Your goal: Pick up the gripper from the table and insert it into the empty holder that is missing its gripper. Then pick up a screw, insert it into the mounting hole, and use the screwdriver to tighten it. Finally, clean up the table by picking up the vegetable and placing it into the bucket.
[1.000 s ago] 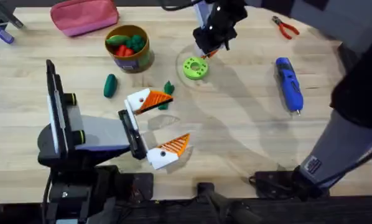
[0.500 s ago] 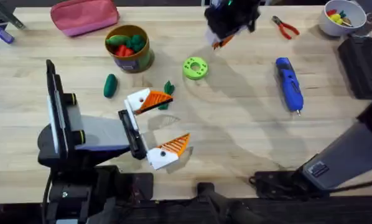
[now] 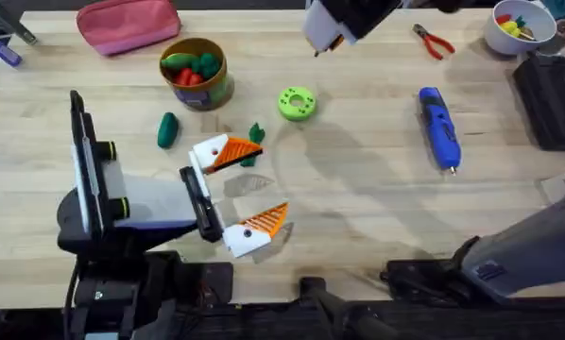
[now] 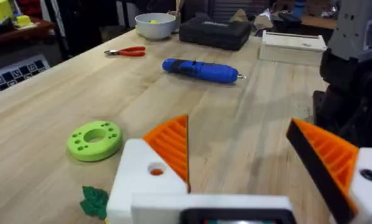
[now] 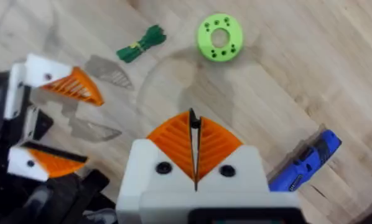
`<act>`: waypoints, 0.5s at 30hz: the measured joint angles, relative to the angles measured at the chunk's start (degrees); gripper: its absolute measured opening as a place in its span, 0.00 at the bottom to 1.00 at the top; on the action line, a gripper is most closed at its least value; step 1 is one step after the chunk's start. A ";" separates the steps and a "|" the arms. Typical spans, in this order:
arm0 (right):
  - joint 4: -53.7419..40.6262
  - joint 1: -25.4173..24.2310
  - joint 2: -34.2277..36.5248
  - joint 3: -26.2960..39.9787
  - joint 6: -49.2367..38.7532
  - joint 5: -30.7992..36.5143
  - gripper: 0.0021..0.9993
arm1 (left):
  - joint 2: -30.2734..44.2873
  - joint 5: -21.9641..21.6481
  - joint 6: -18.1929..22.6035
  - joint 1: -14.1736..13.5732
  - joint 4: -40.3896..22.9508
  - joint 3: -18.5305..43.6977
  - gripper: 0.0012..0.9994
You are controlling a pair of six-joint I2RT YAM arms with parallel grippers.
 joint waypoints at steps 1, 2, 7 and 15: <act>-0.98 1.09 0.00 0.75 -0.20 0.00 0.00 | -0.01 0.00 -0.01 0.00 0.00 0.00 0.99; -1.71 1.84 0.00 1.18 -0.29 0.00 0.00 | -0.01 0.00 -0.01 0.00 0.00 0.00 0.99; -2.76 6.33 0.01 2.15 -0.42 0.00 0.00 | -0.01 0.00 0.00 0.00 0.00 0.00 0.99; -2.76 11.77 0.00 2.17 -0.62 -0.02 0.00 | -0.01 0.00 -0.01 0.00 0.00 0.00 0.99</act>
